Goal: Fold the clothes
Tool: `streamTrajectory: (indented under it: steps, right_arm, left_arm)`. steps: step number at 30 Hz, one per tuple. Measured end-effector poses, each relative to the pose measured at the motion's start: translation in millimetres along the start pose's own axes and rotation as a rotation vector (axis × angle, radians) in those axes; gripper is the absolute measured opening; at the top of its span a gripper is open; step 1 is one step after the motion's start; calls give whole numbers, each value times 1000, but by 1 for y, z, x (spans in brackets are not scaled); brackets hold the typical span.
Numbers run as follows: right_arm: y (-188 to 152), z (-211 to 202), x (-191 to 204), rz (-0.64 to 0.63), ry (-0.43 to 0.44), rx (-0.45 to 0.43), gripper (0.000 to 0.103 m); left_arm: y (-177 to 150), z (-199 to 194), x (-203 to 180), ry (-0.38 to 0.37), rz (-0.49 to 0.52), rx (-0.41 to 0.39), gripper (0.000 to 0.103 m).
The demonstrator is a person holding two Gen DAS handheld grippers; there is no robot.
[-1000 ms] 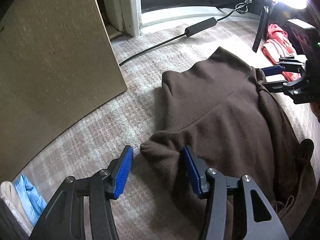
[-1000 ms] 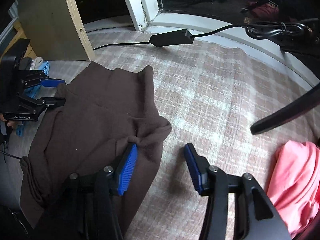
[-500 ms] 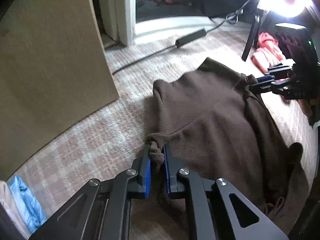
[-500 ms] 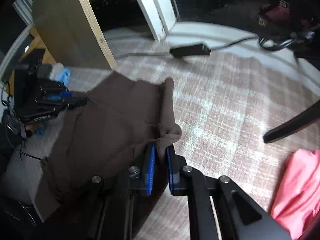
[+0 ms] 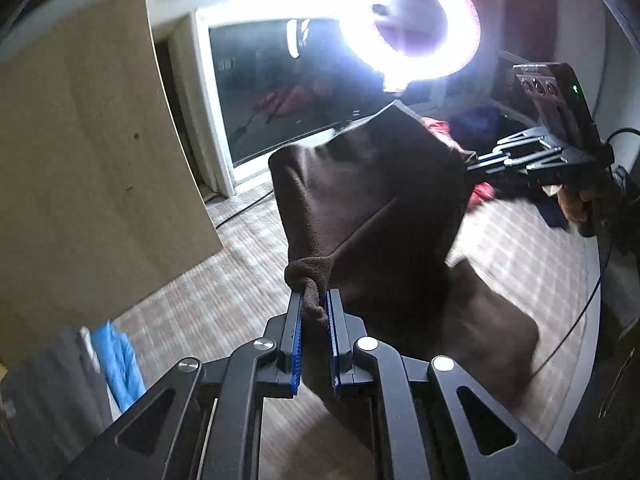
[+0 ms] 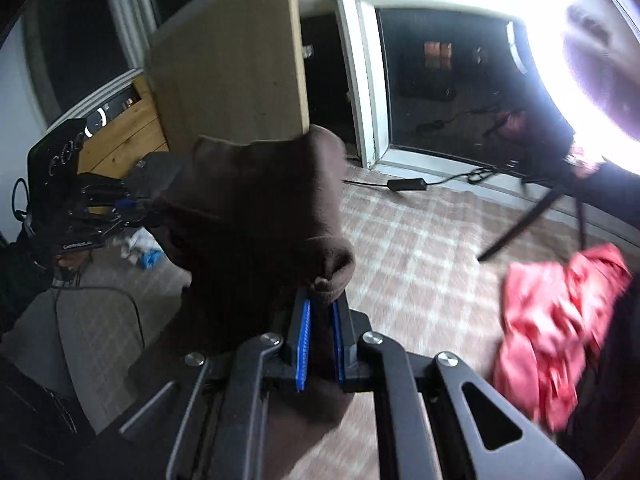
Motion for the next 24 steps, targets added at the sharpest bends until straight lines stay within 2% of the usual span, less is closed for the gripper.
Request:
streamTrajectory:
  steps: [2, 5, 9, 11, 13, 15, 17, 20, 22, 24]
  right_arm:
    - [-24, -13, 10, 28, 5, -9, 10]
    - [-73, -10, 27, 25, 24, 43, 10]
    - [-156, 11, 33, 54, -37, 280, 10]
    - [-168, -2, 31, 71, -71, 306, 10]
    - [-178, -16, 29, 89, -104, 330, 12]
    - [-160, -34, 29, 127, -107, 268, 25]
    - [-133, -39, 37, 105, -97, 204, 29]
    - [-97, -25, 54, 68, -70, 155, 30]
    - [-81, -7, 62, 57, -55, 151, 30]
    - [-76, 16, 65, 58, -32, 170, 30]
  left_arm:
    - [-24, -12, -17, -29, -24, 5, 10]
    - [-69, -11, -41, -68, -28, 37, 10]
    - [-138, 3, -67, -93, -17, 195, 14]
    - [-153, -8, -73, -101, 0, 234, 13]
    - [-144, -19, -70, -95, -1, 214, 15]
    - [-133, -30, -67, -86, -3, 189, 15]
    - [-122, -41, -64, -77, -4, 164, 15]
    - [-89, -47, -59, -71, -9, 94, 15]
    - [-71, -31, -57, -78, -11, 70, 18]
    - [-62, -10, -52, -64, -10, 70, 17]
Point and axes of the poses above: each gripper's, at about its wrist camera, not at the fingertips, and z roughly the way its jaws point, x to its left, y to its top, the point moved 6 cm from there along z, roughly the way its jaws point, and after that the axes turned 4 degrees about y, right-handed, at the moved point
